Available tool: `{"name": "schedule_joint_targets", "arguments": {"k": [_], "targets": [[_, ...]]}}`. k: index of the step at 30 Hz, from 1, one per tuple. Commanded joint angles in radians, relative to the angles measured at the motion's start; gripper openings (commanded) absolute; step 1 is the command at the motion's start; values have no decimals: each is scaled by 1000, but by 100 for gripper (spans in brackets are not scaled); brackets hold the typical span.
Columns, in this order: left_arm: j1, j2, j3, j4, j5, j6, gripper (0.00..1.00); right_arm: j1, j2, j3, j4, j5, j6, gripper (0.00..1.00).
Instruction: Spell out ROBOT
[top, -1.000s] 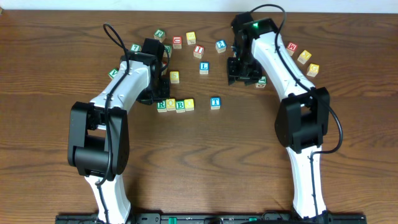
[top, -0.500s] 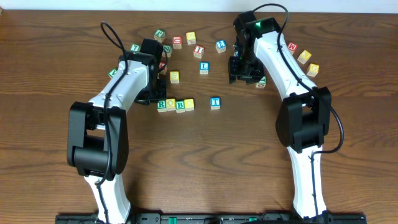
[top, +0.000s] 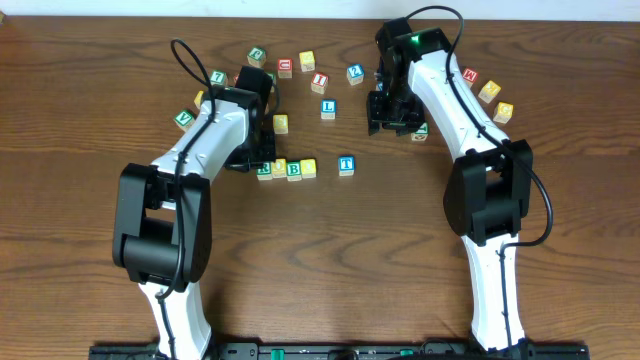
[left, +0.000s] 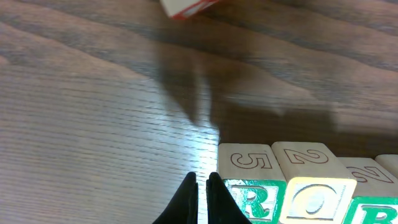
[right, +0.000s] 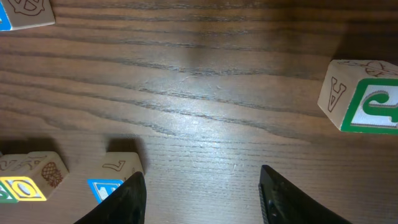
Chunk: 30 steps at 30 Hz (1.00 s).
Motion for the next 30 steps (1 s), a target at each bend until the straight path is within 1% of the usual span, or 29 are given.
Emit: {"name": "schedule_joint_targets", "arguments": {"k": [1,8,30], "targets": [[-19,-7,-9,-1,11,-9,7,-3,-39,19,-3,5,-15,53],[-54,-7,-24,29,12,-42,7,-3,-39,19,-10,5,-15,53],[-131,-7,-25,60,30,-61,7,11,-39,-58,-21,4,-15,52]]}}
